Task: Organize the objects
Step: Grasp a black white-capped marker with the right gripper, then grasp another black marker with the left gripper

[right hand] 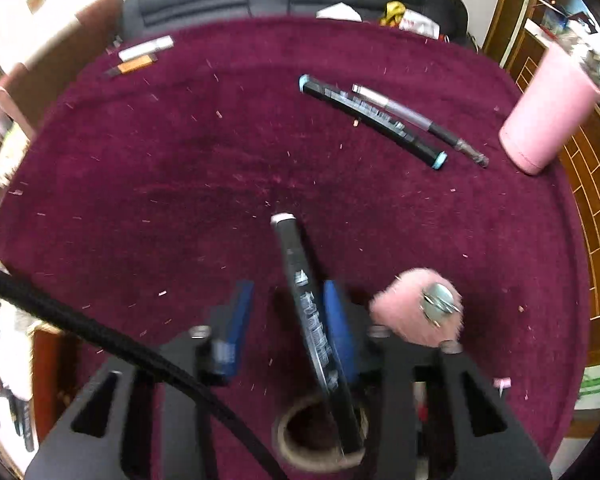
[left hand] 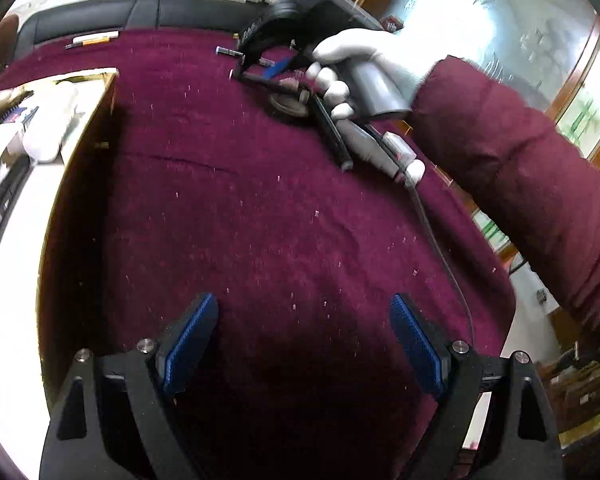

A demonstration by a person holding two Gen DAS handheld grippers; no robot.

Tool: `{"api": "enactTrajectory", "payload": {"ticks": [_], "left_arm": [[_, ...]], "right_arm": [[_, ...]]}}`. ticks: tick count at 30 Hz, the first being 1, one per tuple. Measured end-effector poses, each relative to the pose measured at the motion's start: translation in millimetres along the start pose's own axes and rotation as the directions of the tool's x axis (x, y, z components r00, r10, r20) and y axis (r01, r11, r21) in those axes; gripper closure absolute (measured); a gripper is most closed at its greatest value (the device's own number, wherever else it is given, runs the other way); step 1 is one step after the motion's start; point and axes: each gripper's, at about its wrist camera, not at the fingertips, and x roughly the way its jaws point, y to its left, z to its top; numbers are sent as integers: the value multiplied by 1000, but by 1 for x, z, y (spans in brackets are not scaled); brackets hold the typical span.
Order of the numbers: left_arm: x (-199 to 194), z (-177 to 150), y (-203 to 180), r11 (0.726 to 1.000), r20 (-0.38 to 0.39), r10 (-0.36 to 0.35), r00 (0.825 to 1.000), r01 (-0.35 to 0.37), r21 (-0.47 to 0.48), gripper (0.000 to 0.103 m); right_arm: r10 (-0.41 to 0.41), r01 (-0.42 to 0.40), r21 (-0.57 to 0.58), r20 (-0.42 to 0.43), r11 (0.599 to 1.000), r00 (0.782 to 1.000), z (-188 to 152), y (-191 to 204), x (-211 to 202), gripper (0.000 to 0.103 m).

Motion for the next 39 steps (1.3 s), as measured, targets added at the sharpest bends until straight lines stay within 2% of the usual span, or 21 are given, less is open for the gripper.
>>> {"api": "enactTrajectory", "payload": {"ticks": [3, 6, 10, 13, 18, 20, 23, 25, 27, 29, 30, 32, 33, 35, 39], "left_arm": [[-1, 0, 1, 1000, -6, -21, 1000, 21, -12, 19], [0, 2, -1, 999, -12, -50, 999, 50, -6, 10], [2, 3, -3, 998, -14, -69, 998, 68, -5, 6], [-1, 2, -1, 996, -9, -88, 996, 88, -19, 5], [-3, 2, -4, 993, -37, -115, 993, 115, -22, 3], [-6, 10, -2, 990, -46, -126, 991, 122, -67, 4], [-18, 37, -3, 994, 38, -77, 996, 80, -75, 4], [-20, 67, -9, 998, 82, 11, 997, -7, -56, 4], [-14, 94, -14, 996, 120, 88, 989, -87, -19, 4], [5, 121, -17, 986, 121, 162, 979, -166, 18, 4], [17, 133, -18, 979, 109, 194, 975, -199, 37, 7], [48, 152, -14, 974, 73, 219, 973, -223, 47, 24], [60, 158, -13, 979, 39, 202, 979, -203, 26, 34], [75, 161, -19, 986, 9, 167, 986, -167, 2, 34], [115, 165, -51, 978, -42, 202, 978, -199, 66, 34]], "right_arm": [[62, -62, 4, -6, 998, 998, -9, 3, -3, 90], [206, -206, 6, -60, 978, 977, -30, 9, -12, 90], [300, -306, -51, -97, 951, 949, -91, 18, -32, 90], [370, -374, -20, -103, 927, 923, -142, -1, -50, 90], [372, -371, 51, 6, 927, 928, -225, -58, -87, 90], [413, -418, 96, 68, 903, 908, -244, -81, -92, 90], [511, -533, 164, 158, 830, 845, -260, -106, -89, 90], [553, -586, 181, 204, 790, 808, -267, -117, -87, 90], [576, -612, 194, 216, 766, 789, -268, -123, -86, 90], [582, -619, 190, 219, 762, 783, -267, -125, -85, 89], [582, -618, 186, 216, 764, 784, -267, -124, -85, 89], [573, -609, 172, 219, 774, 790, -266, -124, -87, 89], [569, -605, 166, 219, 779, 793, -267, -123, -87, 89], [568, -603, 152, 219, 783, 793, -267, -121, -89, 89], [577, -609, 144, 210, 780, 789, -266, -122, -90, 89]]}}
